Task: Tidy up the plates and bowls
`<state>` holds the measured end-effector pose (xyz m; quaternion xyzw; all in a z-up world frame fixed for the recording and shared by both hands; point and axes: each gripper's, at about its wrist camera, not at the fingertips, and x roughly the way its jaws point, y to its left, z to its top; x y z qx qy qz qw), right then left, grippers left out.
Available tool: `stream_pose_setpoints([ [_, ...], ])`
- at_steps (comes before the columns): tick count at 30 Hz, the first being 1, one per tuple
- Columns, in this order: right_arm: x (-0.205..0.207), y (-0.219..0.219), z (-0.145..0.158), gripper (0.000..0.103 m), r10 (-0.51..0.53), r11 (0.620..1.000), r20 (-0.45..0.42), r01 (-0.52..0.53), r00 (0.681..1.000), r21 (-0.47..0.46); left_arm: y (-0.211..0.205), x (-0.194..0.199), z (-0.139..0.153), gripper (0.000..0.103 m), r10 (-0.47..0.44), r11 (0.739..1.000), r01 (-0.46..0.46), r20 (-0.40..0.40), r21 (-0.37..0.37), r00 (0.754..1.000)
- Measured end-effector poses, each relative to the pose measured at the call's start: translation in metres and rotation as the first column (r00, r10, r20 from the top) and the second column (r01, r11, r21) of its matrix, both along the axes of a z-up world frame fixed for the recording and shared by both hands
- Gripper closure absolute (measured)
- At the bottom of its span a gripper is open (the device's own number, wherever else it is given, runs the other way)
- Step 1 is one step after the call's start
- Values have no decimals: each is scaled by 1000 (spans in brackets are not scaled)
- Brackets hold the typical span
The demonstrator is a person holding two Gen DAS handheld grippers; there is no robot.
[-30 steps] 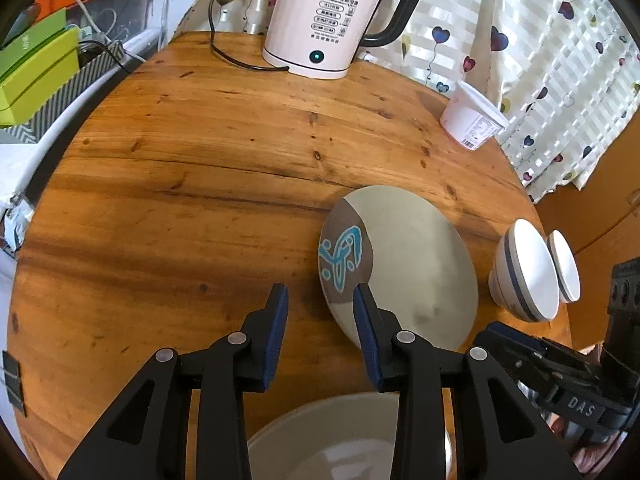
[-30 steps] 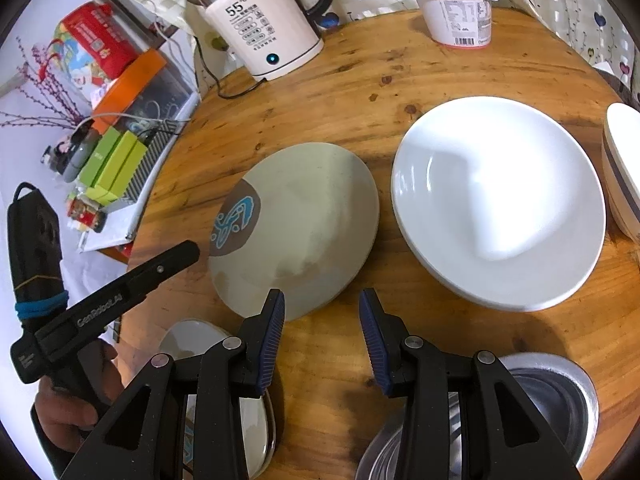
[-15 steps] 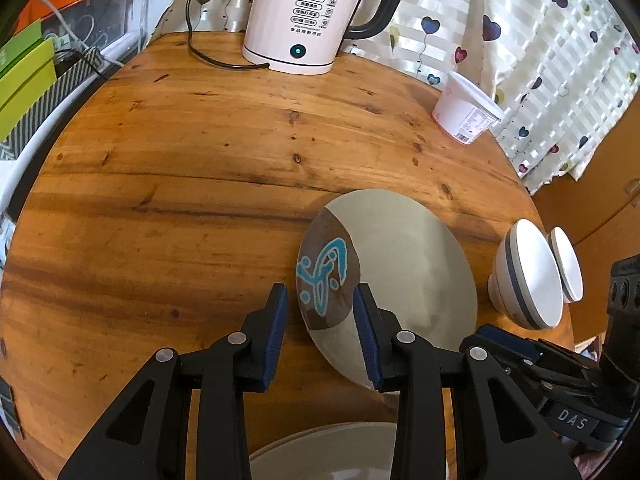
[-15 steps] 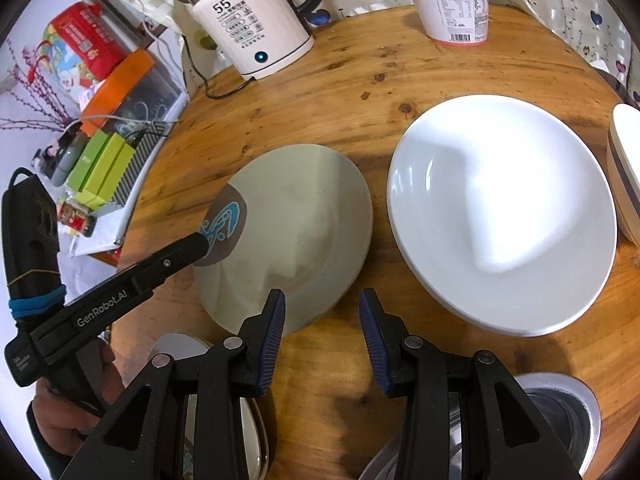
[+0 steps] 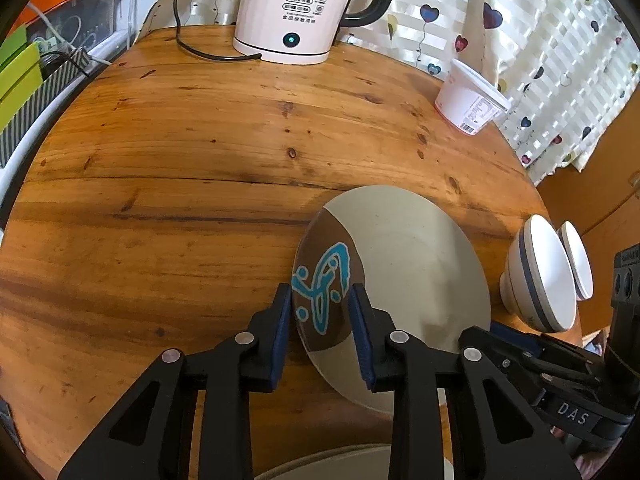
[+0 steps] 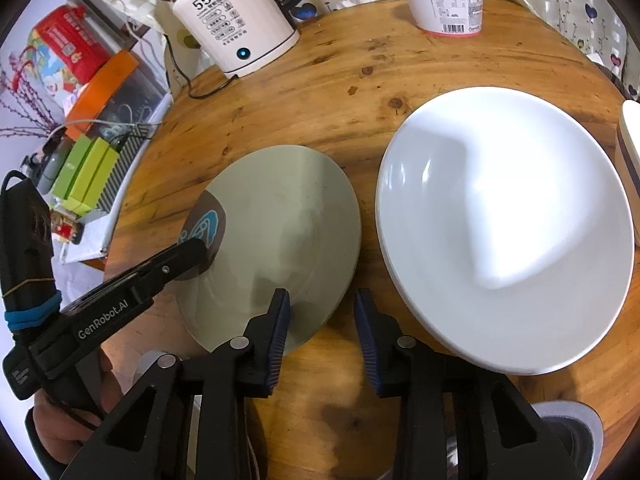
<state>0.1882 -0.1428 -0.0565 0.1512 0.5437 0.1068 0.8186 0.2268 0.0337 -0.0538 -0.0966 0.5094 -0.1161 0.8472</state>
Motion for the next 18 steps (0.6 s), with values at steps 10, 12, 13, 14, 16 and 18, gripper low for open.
stream_pose_setpoints([
  [10,1,2,3,78,2,1000,16,-2,1000,-7,-1,-4,2,76,2,1000,-2,12,12,1000],
  [12,0,3,5,78,4,1000,26,-4,1000,-11,-1,-5,5,76,0,1000,-1,21,18,1000],
  [13,0,2,6,78,5,1000,29,-4,1000,-11,-1,-6,6,76,0,1000,-1,24,19,1000],
  [14,0,2,8,78,5,1000,35,-5,999,-11,0,-7,7,76,1,1000,-1,27,18,1000],
  [16,1,3,9,78,8,1000,41,-7,999,-13,1,-7,9,76,3,1000,-3,30,16,1000],
  [18,0,3,11,78,11,1000,45,-10,999,-12,2,-8,10,76,7,1000,-8,30,13,1000],
])
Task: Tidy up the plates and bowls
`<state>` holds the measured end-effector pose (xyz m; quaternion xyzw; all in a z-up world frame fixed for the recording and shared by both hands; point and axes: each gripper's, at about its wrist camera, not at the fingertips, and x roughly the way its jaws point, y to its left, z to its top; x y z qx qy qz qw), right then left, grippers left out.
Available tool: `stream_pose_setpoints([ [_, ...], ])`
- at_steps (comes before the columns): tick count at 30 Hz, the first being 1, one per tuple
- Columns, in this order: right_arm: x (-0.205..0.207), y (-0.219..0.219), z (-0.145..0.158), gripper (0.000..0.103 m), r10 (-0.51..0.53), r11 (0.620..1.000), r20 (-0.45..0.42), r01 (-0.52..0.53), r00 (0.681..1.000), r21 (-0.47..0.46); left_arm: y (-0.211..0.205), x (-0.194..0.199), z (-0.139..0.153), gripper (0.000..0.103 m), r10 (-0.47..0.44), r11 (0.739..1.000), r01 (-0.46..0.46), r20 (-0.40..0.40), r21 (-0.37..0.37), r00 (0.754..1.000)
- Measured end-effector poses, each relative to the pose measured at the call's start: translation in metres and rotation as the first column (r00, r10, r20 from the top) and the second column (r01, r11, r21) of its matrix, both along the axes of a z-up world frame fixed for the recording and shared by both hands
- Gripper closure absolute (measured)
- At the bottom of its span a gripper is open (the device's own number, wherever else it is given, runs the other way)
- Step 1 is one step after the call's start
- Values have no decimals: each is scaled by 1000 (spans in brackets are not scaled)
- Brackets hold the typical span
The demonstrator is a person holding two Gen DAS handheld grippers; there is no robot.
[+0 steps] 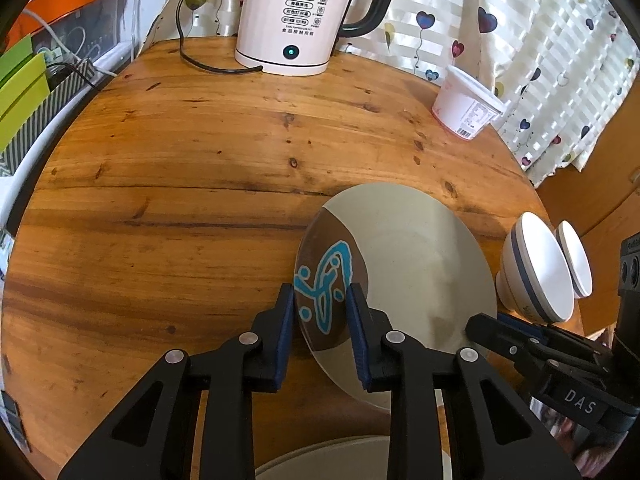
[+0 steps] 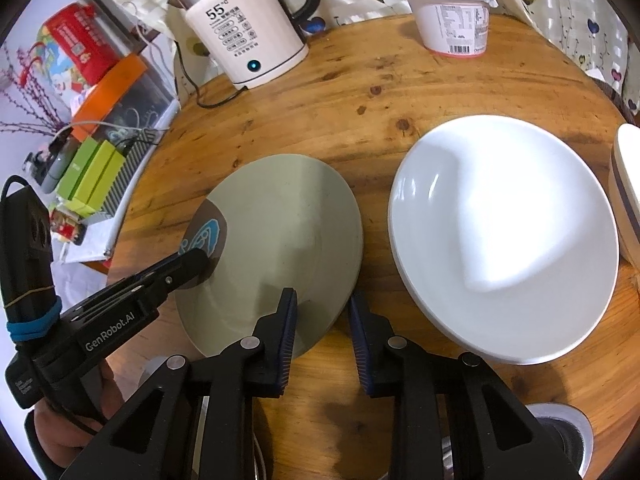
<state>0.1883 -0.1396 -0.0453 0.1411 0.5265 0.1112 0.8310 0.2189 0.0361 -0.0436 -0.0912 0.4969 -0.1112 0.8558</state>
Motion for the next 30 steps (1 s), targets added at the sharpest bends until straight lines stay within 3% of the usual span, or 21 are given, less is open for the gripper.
stream_pose_setpoints([
  [17,-17,9,22,78,45,999,45,-45,998,-1,13,-33,23,76,38,999,-37,34,-21,999],
  [30,-54,26,33,78,120,993,62,-120,991,-7,26,-93,33,76,93,995,-92,54,-21,994],
])
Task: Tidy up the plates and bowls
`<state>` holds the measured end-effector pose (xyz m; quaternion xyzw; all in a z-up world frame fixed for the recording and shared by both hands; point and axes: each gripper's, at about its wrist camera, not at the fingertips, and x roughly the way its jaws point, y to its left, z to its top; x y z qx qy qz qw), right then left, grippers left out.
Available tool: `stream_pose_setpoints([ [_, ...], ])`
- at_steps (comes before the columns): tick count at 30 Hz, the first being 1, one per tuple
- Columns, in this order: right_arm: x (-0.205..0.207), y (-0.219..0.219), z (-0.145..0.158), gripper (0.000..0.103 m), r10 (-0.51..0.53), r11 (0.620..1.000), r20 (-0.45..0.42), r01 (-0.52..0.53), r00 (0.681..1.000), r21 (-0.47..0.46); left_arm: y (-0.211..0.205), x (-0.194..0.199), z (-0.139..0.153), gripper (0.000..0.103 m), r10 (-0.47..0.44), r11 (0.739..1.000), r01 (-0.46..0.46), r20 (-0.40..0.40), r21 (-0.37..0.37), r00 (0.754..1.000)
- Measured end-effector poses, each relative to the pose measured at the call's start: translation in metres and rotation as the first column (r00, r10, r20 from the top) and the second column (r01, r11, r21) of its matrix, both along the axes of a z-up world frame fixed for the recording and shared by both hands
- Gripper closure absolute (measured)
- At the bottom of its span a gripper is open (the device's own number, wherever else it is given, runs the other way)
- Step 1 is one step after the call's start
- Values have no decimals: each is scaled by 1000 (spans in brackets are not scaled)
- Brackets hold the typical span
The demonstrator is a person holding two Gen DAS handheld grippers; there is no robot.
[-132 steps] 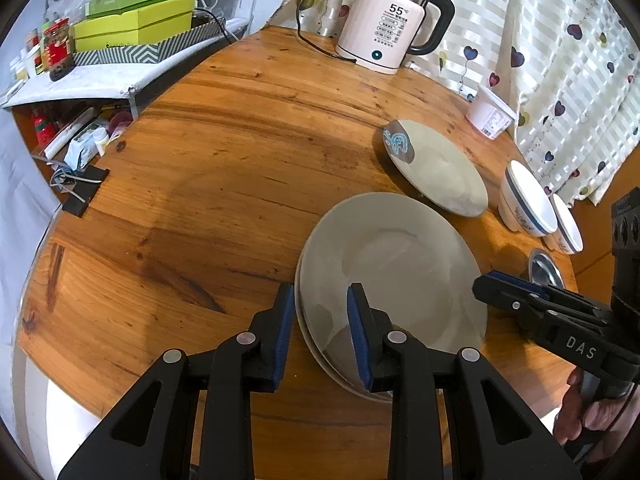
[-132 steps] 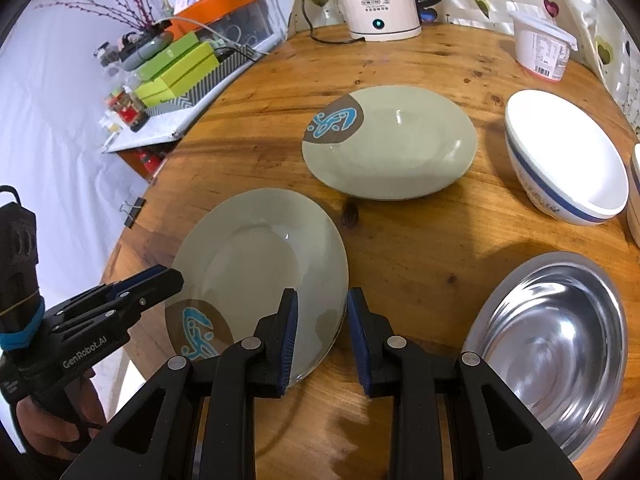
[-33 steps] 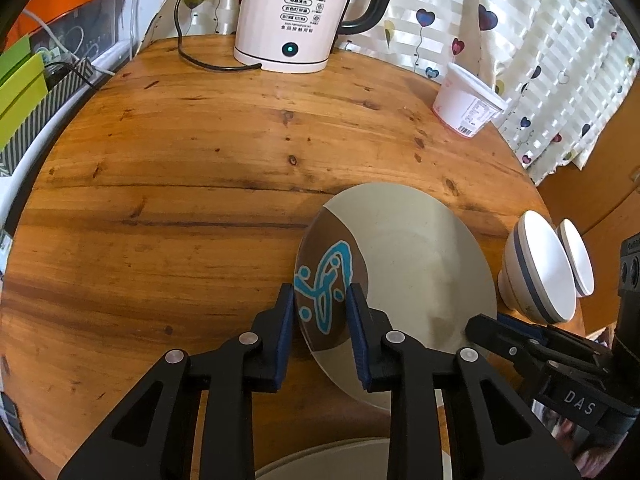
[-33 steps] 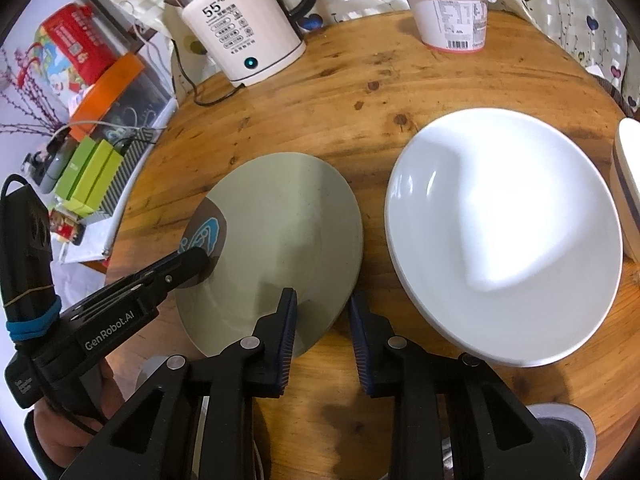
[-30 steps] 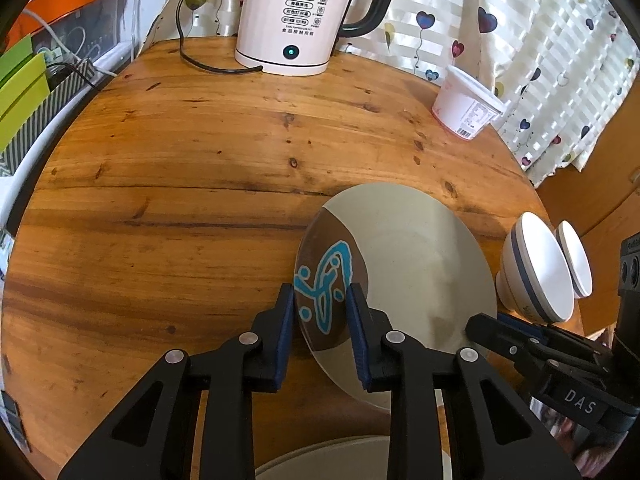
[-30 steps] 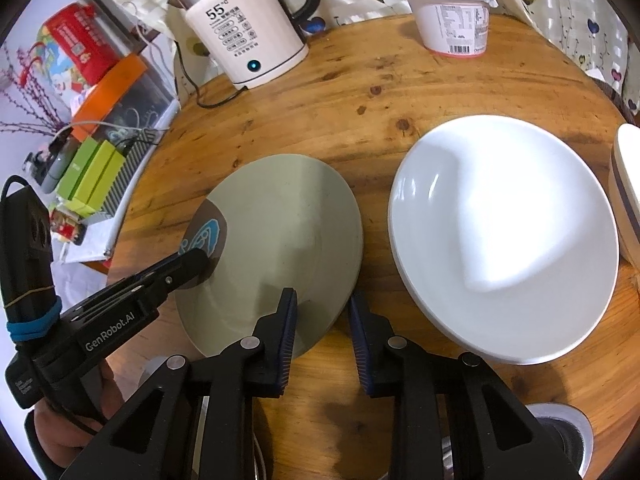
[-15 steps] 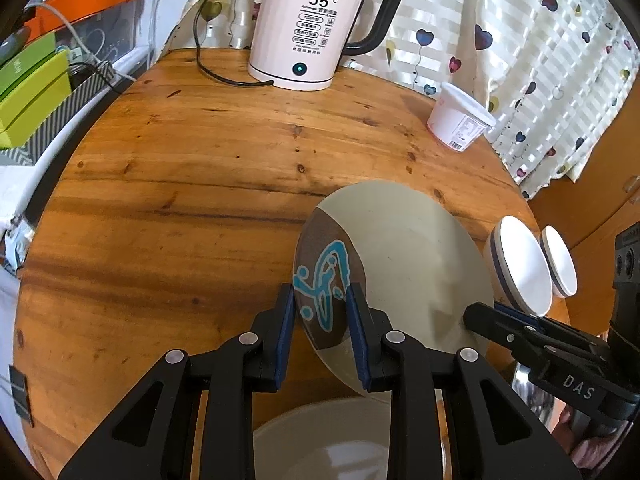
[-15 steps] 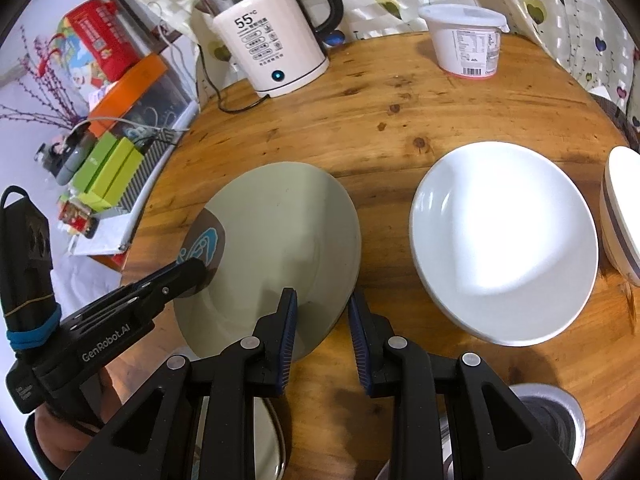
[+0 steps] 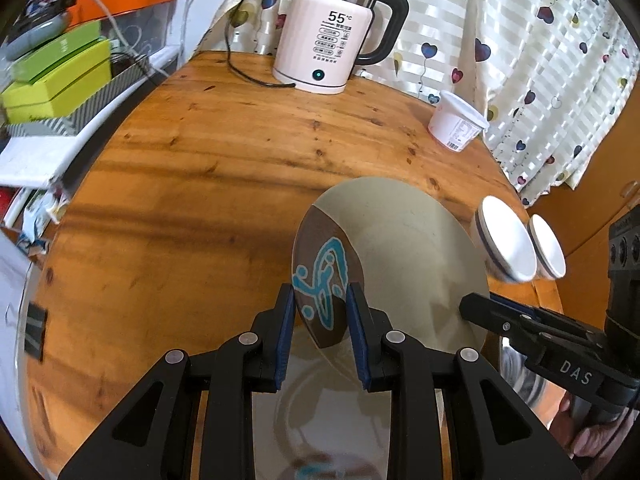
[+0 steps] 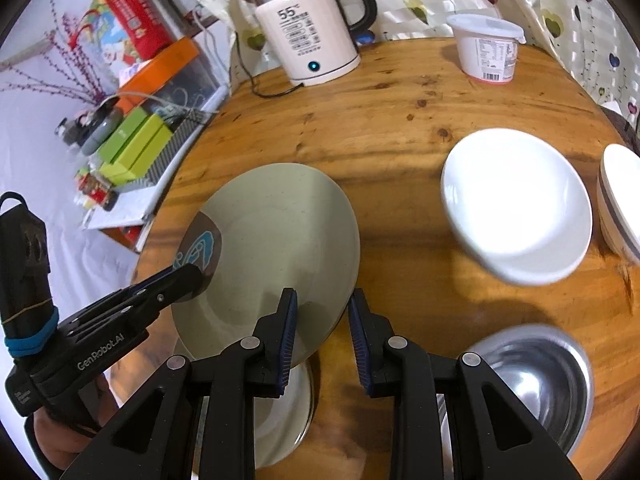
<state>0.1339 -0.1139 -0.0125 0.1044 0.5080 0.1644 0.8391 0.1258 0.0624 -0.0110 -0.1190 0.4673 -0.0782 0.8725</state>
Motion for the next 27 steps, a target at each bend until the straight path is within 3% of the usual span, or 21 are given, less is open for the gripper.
stream_pose_setpoints([
  [12,-44,14,-7,78,73,997,-17,-73,997,-7,9,-61,-5,76,59,998,-59,-12,7,998],
  [27,-64,21,-15,78,117,993,-42,-118,992,-16,11,-90,-14,76,96,995,-95,-37,8,995],
])
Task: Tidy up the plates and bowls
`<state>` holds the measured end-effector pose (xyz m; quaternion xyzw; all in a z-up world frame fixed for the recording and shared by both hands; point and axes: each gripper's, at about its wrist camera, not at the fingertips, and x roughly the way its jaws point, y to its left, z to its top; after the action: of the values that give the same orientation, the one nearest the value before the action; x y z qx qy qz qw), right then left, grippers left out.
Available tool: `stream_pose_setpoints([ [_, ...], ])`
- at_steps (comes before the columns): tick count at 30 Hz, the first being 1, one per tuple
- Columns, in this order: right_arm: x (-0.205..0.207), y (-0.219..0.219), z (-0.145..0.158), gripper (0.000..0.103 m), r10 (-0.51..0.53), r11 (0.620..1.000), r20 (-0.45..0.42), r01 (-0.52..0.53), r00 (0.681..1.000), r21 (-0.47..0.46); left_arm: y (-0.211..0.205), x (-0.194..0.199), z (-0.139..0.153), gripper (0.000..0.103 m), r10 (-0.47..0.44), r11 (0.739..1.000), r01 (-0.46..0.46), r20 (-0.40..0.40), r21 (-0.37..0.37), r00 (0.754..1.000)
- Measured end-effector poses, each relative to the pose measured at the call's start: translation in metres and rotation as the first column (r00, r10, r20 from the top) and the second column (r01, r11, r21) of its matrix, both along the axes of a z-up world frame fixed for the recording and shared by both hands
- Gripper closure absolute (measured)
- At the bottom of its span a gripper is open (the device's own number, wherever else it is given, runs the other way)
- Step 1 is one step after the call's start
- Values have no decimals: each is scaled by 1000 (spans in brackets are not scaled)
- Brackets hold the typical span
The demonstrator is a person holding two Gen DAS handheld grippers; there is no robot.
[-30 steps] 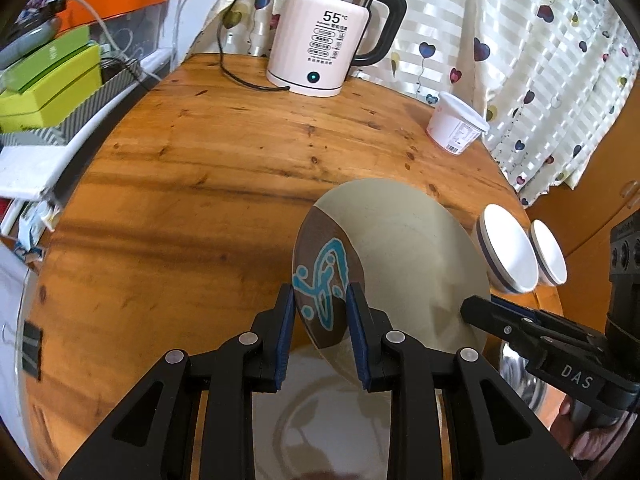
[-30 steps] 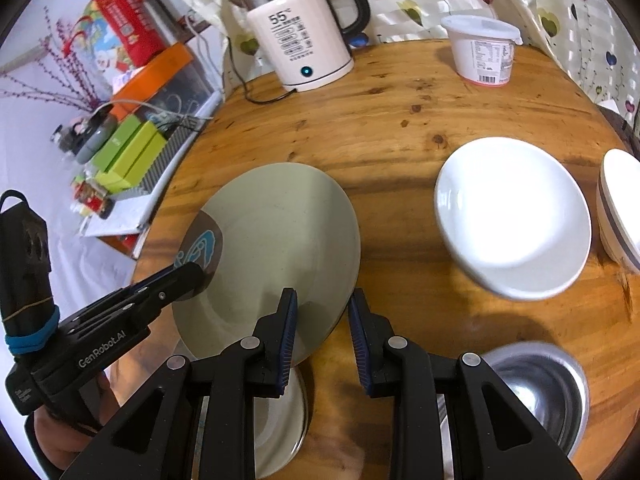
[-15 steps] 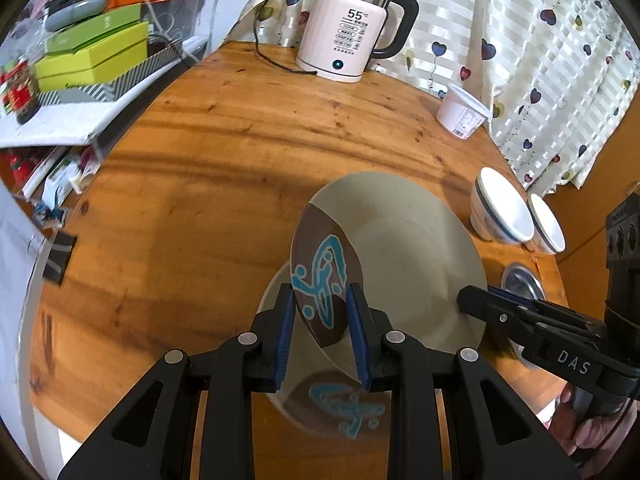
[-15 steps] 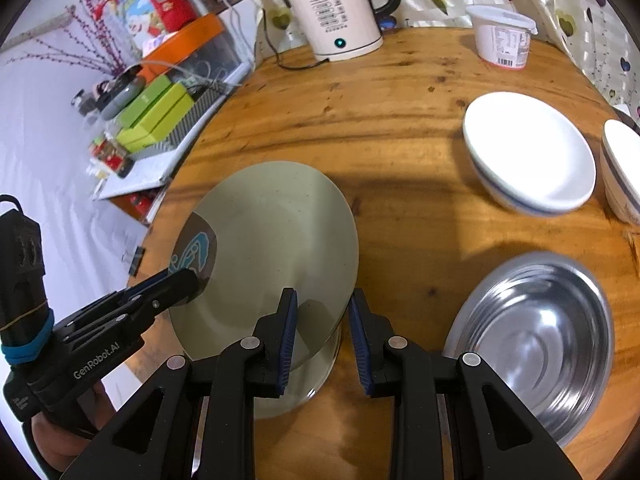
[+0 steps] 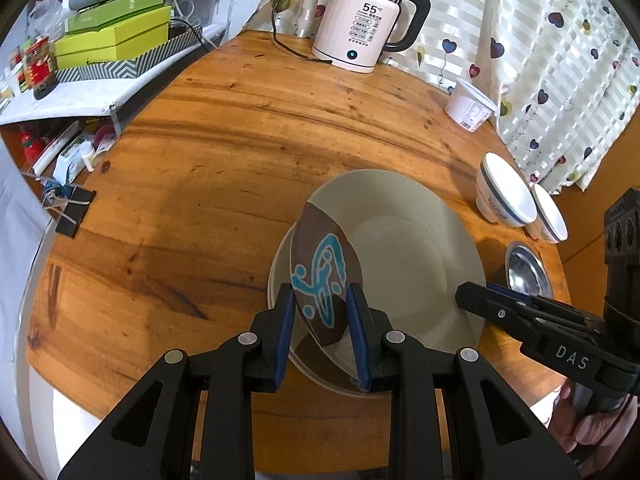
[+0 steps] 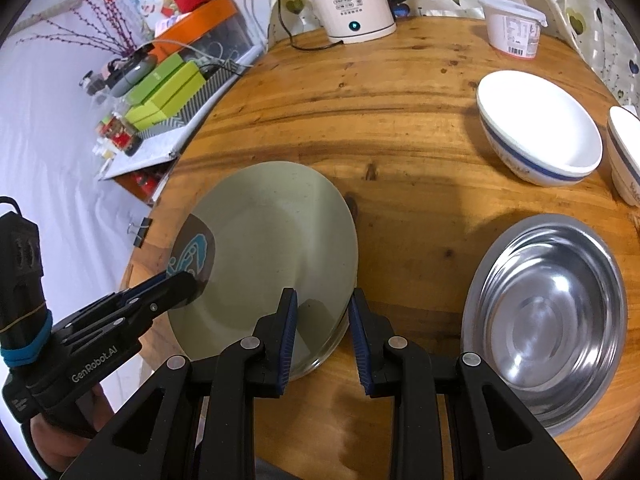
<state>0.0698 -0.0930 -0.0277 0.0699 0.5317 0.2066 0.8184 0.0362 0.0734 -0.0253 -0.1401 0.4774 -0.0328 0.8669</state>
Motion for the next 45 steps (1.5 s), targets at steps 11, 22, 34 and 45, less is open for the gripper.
stream_pose_setpoints([
  [11,-1,7,-7,78,27,999,-18,-27,999,-18,2,-6,-8,76,20,1000,-20,-23,-3,1000],
  [22,-2,13,-7,75,53,997,6,-52,999,-59,3,-8,-14,75,22,1000,-22,-25,-7,999],
  [34,-2,14,-5,74,57,996,31,-55,998,-74,8,-8,-17,73,31,999,-32,-23,-30,999],
  [45,6,12,-8,74,48,996,42,-45,998,-81,12,-2,-21,73,43,998,-45,-31,-54,999],
])
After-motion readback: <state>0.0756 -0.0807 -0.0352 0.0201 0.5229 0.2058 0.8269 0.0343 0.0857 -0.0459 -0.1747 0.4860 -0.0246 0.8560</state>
